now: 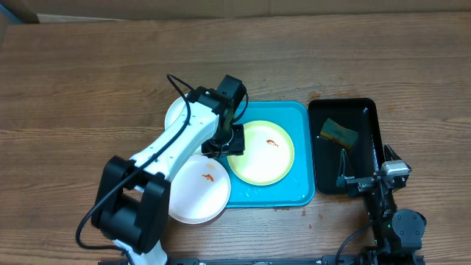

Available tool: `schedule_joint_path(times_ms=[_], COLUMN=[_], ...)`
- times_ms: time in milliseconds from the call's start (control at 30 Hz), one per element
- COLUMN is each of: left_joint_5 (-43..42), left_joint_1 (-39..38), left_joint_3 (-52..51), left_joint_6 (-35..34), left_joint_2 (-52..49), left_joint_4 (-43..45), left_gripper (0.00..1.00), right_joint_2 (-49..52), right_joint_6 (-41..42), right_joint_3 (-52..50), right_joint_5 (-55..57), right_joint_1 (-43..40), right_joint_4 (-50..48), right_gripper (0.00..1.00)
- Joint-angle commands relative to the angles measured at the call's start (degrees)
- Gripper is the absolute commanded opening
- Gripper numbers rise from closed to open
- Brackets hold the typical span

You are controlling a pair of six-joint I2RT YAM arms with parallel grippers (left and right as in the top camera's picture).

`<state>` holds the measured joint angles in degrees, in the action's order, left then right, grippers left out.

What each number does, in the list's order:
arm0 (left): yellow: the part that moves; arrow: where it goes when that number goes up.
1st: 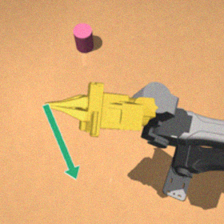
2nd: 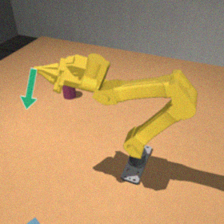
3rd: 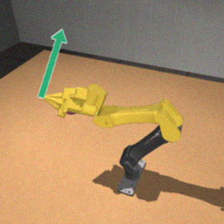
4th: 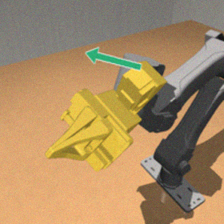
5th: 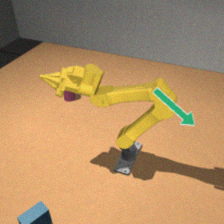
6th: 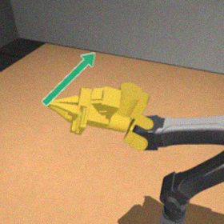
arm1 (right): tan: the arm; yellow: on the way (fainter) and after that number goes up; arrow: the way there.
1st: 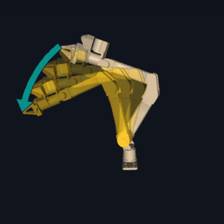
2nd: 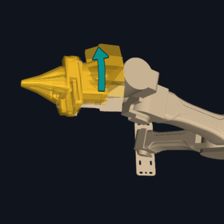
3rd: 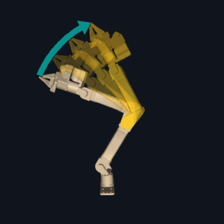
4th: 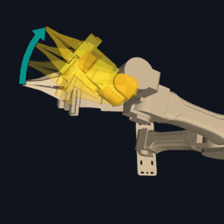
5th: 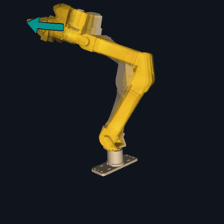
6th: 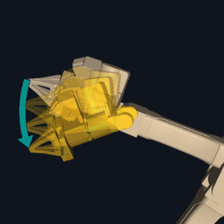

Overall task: Clean dirty plates on tray and stack at the side
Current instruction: 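Move the left gripper over the blue tray to the yellow plate's edge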

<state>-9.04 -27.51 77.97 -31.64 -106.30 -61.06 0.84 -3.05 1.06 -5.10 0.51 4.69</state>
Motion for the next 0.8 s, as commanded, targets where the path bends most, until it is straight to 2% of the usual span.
schedule_joint_path(times_ms=[0, 33, 67, 133, 500, 767], left_joint_5=[2.23, 2.21, 2.16, 2.16, 2.4, 2.64], left_joint_1=[-0.07, -0.07, -0.09, -0.28, -0.81, -0.81], left_joint_3=[-0.37, -0.37, -0.37, -0.37, -0.37, -0.37], left_joint_6=[-2.01, -2.01, -2.03, -2.01, -1.55, -0.42], left_joint_2=[-2.93, -3.28, -4.22, -5.18, -7.72, -7.72], left_joint_4=[0.28, 0.44, 1.16, 2.03, 4.33, 6.08], left_gripper=[0.44, 0.44, 0.37, 0.33, 0.32, 0.15], right_joint_2=[-0.57, -0.57, -0.57, -0.57, -0.57, -0.57], right_joint_6=[-0.13, -0.13, -0.13, -0.13, -0.13, -0.13], right_joint_3=[-0.59, -0.59, -0.59, -0.59, -0.59, -0.59], right_joint_5=[0.5, 0.5, 0.5, 0.5, 0.5, 0.5], right_joint_1=[0.44, 0.44, 0.44, 0.44, 0.44, 0.44], right_joint_4=[-0.26, -0.26, -0.26, -0.26, -0.26, -0.26], right_gripper=[1.0, 1.0, 1.0, 1.0, 1.0, 1.0])
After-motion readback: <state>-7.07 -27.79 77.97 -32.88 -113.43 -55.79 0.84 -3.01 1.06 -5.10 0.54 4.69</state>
